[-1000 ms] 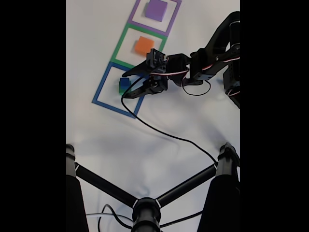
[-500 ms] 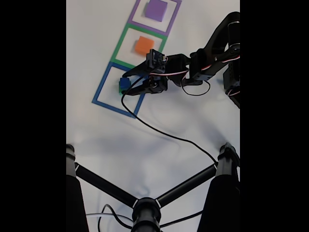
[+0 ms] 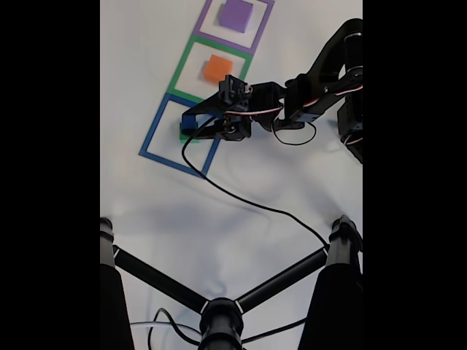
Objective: Tower of hanoi
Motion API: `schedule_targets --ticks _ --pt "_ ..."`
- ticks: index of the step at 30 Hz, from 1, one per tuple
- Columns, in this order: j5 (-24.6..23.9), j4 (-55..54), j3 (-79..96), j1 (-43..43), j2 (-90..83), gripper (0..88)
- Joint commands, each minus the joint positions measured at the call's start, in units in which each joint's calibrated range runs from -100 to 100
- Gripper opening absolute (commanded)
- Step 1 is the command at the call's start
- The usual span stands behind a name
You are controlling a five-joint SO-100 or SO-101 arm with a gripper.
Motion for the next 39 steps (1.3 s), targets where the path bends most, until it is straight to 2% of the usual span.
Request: schedule_targets --ticks 1,6,10,12,19,24,28,34,39 --pt "0.20 0.46 -1.57 -0.80 -1.38 3.9" --pt "0.20 4.67 -1.66 -0.80 -6.51 4.1" --pt "0.20 16.08 -3.12 0.12 -16.29 4.1" --pt "0.20 24.74 -5.30 1.11 -22.14 4.1" --pt "0.20 66.51 -17.75 7.90 -42.09 4.1" --pt "0.20 94.19 -29.83 13.46 -50.90 4.1" --pt "0.20 111.59 -39.01 18.11 -55.55 4.1" --pt "0.20 129.31 -51.01 26.19 -59.00 4.1" --pt "0.20 135.30 -55.19 33.29 -59.72 4.1"
